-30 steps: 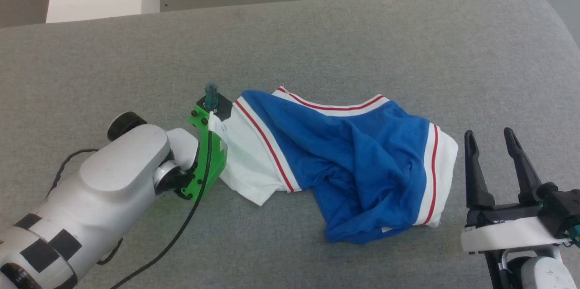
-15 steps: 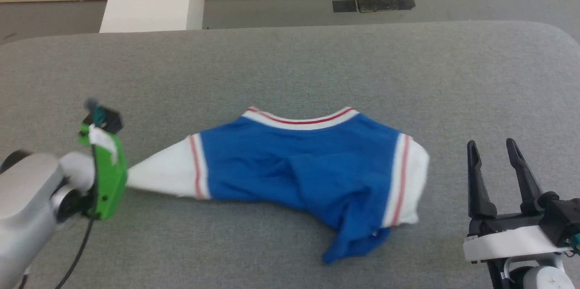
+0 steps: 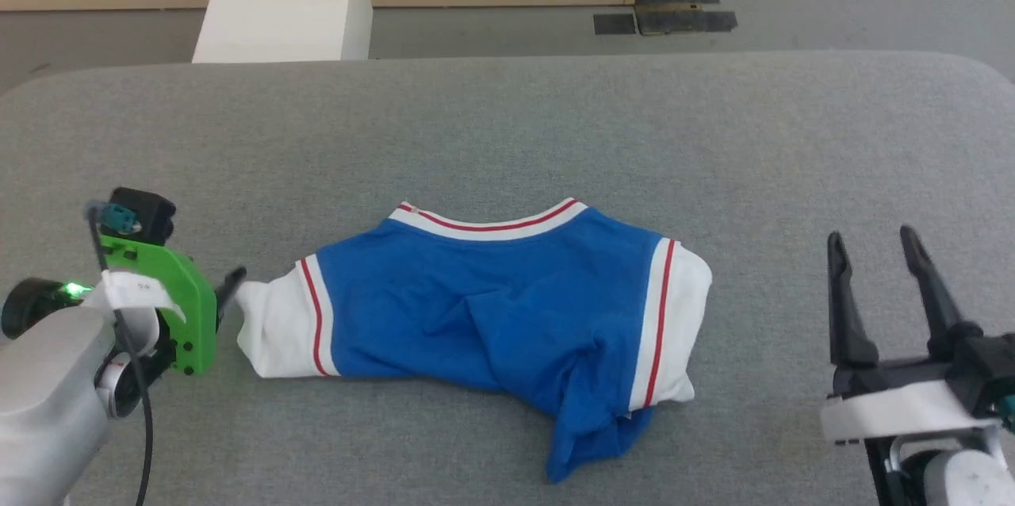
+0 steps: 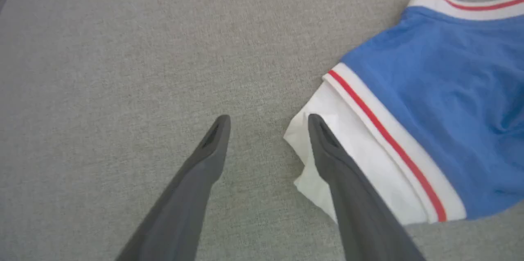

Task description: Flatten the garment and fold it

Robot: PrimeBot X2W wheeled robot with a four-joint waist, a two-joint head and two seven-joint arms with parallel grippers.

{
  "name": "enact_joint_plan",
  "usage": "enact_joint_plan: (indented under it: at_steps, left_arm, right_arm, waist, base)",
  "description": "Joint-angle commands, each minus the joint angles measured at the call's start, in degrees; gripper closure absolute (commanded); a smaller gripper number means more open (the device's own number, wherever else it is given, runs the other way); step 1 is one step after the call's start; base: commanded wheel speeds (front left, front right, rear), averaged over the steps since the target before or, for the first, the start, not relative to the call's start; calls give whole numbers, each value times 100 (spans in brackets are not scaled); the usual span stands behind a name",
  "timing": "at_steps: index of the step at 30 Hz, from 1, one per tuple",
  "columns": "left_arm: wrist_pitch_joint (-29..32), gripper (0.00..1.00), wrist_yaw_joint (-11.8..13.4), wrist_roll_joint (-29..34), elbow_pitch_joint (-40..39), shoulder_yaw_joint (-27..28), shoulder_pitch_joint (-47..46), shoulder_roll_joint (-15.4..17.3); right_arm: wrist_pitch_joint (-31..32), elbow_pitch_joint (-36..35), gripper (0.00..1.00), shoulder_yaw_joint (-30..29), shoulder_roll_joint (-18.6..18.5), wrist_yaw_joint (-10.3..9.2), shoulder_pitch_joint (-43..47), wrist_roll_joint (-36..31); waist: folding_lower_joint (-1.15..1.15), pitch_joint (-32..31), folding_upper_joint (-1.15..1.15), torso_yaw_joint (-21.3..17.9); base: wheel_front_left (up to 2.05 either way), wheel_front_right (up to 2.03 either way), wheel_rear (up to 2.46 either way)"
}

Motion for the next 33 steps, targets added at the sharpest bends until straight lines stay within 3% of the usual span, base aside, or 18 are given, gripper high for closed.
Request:
enact_joint_plan:
  at_steps: [1, 6, 10, 14, 19, 22, 27, 33]
  left_arm:
    - [-305, 0, 110, 105, -67, 76, 128, 57]
    - [-1669, 0, 805, 459, -602, 341, 458, 226]
    - [-2363, 0, 1465, 628, -1175, 663, 873, 221]
    - [-2449, 0, 2113, 1174, -1991, 1392, 1305, 64]
    - [-2453, 0, 2649, 2384, -3043, 2710, 2240, -470]
    - [-2454, 0, 2707, 2965, -3420, 3369, 2738, -893]
    - [-2454, 0, 2347, 3687, -3722, 4285, 3404, -1723]
    - [-2454, 0, 1721, 4293, -3615, 4918, 3620, -2583]
  right_arm:
    - [-34, -61, 0, -33, 0, -10, -177, -128]
    - [-34, -78, 0, -40, -108, -10, -654, -543]
    - [-34, 347, 0, 355, -629, -10, -1056, -470]
    - [200, 1283, 0, 1213, -1440, -10, -1566, -73]
    - [1569, 1804, 0, 2839, -2494, -10, -2475, 1138]
    - [2509, 1819, 0, 3889, -3061, -10, -2984, 1999]
    - [4016, 1795, 0, 5351, -3713, -10, -3938, 3401]
    - [4955, 2320, 0, 5997, -3825, -10, -4733, 4533]
  waist:
    - [0, -151, 0, 124]
    - [0, -294, 0, 300]
    - [0, -348, 0, 414]
    - [0, -372, 0, 539]
    - [0, -252, 0, 687]
    - [0, -116, 0, 771]
    - [0, 170, 0, 941]
    - [0, 565, 0, 1248]
  base:
    - [0, 0, 0]
    - [0, 0, 0]
    - [0, 0, 0]
    - [0, 0, 0]
    - [0, 0, 0]
    - [0, 0, 0]
    - [0, 0, 0]
    - [0, 0, 0]
